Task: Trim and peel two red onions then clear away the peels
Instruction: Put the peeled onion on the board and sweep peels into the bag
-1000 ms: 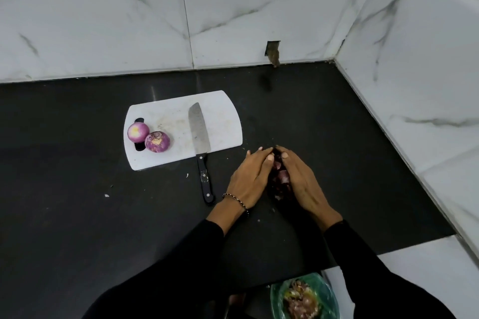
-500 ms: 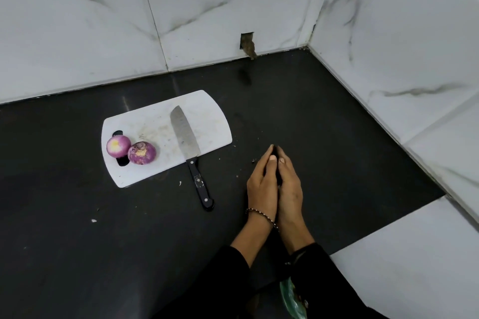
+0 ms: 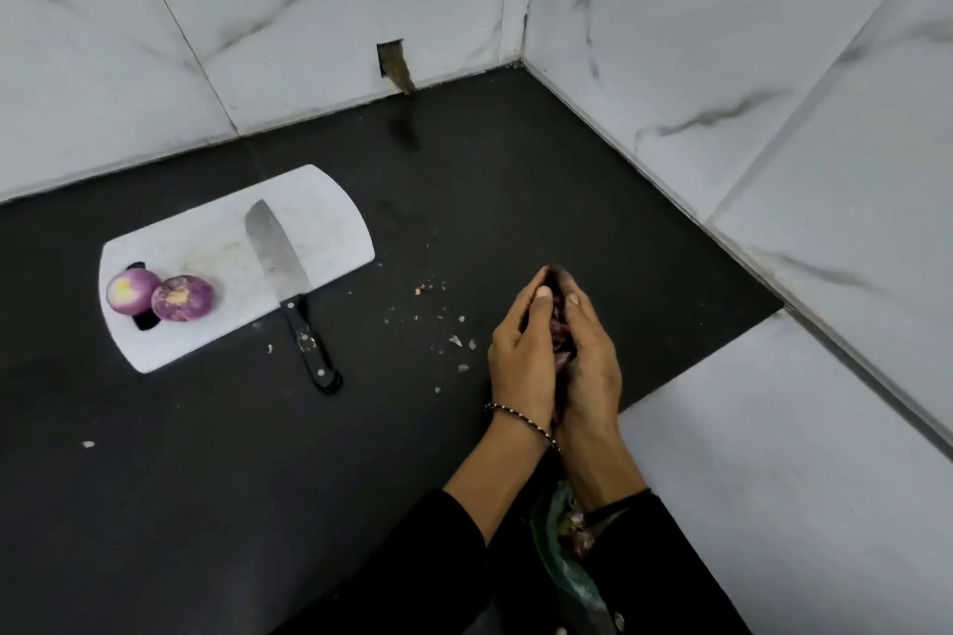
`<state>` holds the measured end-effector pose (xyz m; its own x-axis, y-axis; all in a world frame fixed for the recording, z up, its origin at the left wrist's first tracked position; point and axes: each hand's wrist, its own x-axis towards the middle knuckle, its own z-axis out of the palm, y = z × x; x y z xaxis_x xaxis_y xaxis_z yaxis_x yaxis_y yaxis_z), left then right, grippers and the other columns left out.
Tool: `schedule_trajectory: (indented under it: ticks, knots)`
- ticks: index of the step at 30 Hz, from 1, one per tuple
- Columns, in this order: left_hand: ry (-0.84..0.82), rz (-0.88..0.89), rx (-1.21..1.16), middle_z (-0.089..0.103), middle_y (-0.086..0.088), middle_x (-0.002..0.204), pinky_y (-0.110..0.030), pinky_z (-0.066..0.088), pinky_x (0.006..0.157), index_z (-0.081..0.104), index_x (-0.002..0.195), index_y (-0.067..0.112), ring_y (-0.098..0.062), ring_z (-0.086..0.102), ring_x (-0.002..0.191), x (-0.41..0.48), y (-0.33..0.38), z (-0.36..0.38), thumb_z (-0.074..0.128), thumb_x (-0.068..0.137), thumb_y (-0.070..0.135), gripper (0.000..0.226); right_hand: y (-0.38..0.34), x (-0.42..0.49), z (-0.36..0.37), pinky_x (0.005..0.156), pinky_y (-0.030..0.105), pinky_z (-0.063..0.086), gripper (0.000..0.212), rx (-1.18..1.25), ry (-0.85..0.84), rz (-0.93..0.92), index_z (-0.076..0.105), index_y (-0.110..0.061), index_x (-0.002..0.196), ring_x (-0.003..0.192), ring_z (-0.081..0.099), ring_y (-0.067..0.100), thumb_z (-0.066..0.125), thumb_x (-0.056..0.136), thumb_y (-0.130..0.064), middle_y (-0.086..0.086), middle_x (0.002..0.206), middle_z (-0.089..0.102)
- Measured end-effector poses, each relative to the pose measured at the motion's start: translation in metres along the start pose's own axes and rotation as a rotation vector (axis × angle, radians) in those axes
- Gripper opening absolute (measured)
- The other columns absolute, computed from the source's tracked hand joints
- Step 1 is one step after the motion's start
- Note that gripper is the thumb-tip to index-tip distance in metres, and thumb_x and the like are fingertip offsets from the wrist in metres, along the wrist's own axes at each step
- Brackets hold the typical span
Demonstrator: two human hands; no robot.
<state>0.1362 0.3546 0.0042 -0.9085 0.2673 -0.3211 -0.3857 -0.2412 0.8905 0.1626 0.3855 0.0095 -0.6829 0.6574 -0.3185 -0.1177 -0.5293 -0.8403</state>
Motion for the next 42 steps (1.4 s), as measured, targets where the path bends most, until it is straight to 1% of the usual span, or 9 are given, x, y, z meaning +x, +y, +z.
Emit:
schedule_trajectory:
  ticks: [12,16,20,23,27,30,34,38,42]
  knots:
    - [-0.152,-0.158,0.157,0.07,0.009,0.121,-0.025,0.053,0.097,0.069,0.124,0.028,-0.002,0.064,0.11,-0.089,-0.116,0.088,0.054,0.101,0.028,0.027,-0.016,-0.024,-0.172,0.104,0.027,0.05,0.034,0.217,0.231,0.048,0.063,-0.012,0.132,0.121,0.063,0.012,0.044,0.104,-0.015,0.0,0.127,0.07]
    - [-0.135,-0.332,0.172,0.071,0.014,0.104,-0.01,0.052,0.071,0.069,0.122,0.024,0.006,0.067,0.089,-0.1,-0.174,0.098,0.052,0.102,0.023,0.027,0.01,-0.021,-0.232,0.102,0.029,0.05,0.035,0.278,0.353,0.183,0.066,-0.013,0.128,0.119,0.064,0.015,0.054,0.096,-0.019,0.003,0.126,0.07]
    - [-0.058,-0.474,0.198,0.068,0.014,0.091,-0.009,0.049,0.063,0.07,0.113,0.02,0.0,0.064,0.083,-0.081,-0.248,0.097,0.048,0.103,0.016,0.025,0.054,0.007,-0.279,0.086,0.024,0.057,0.027,0.4,0.474,0.36,0.067,-0.01,0.121,0.088,0.071,0.012,0.049,0.103,-0.019,0.003,0.103,0.075]
    - [0.035,-0.564,0.224,0.066,0.006,0.084,-0.006,0.045,0.056,0.066,0.098,0.019,-0.002,0.06,0.075,-0.057,-0.301,0.087,0.048,0.102,0.011,0.02,0.1,0.034,-0.314,0.097,0.029,0.052,0.029,0.351,0.515,0.5,0.066,-0.015,0.115,0.089,0.065,0.013,0.052,0.101,-0.036,0.0,0.097,0.069]
    - [0.119,-0.805,0.11,0.067,-0.007,0.097,-0.03,0.05,0.083,0.067,0.085,0.014,-0.03,0.064,0.103,-0.022,-0.382,0.07,0.05,0.101,0.022,0.025,0.156,0.066,-0.347,0.081,0.033,0.05,0.031,0.223,0.583,0.59,0.067,-0.016,0.098,0.087,0.063,0.018,0.05,0.101,-0.041,0.004,0.093,0.068]
    - [0.193,-0.903,0.103,0.067,-0.016,0.117,-0.042,0.051,0.095,0.067,0.1,0.009,-0.034,0.062,0.11,-0.002,-0.439,0.056,0.052,0.098,0.036,0.031,0.183,0.081,-0.365,0.09,0.039,0.053,0.038,0.156,0.584,0.63,0.069,-0.007,0.106,0.093,0.067,0.028,0.045,0.104,-0.037,0.012,0.091,0.075]
    - [0.175,-0.985,0.136,0.068,-0.016,0.114,-0.044,0.051,0.093,0.07,0.1,0.01,-0.034,0.063,0.107,0.013,-0.489,0.041,0.054,0.089,0.055,0.05,0.207,0.095,-0.388,0.1,0.047,0.051,0.048,0.073,0.558,0.662,0.07,-0.006,0.112,0.102,0.068,0.035,0.044,0.103,-0.045,0.017,0.102,0.075]
    - [0.152,-0.997,0.172,0.07,-0.02,0.114,-0.051,0.05,0.099,0.073,0.1,0.011,-0.038,0.064,0.106,0.03,-0.556,0.019,0.056,0.072,0.063,0.062,0.218,0.106,-0.402,0.086,0.04,0.055,0.048,0.048,0.522,0.687,0.069,-0.006,0.112,0.089,0.07,0.031,0.043,0.104,-0.046,0.014,0.091,0.076]
    - [0.146,-0.991,0.168,0.071,-0.019,0.113,-0.051,0.05,0.099,0.073,0.108,0.008,-0.038,0.066,0.105,0.04,-0.578,0.003,0.061,0.053,0.07,0.084,0.219,0.105,-0.413,0.068,0.033,0.054,0.044,-0.038,0.517,0.683,0.069,-0.01,0.092,0.06,0.073,0.019,0.039,0.107,-0.038,0.007,0.07,0.075]
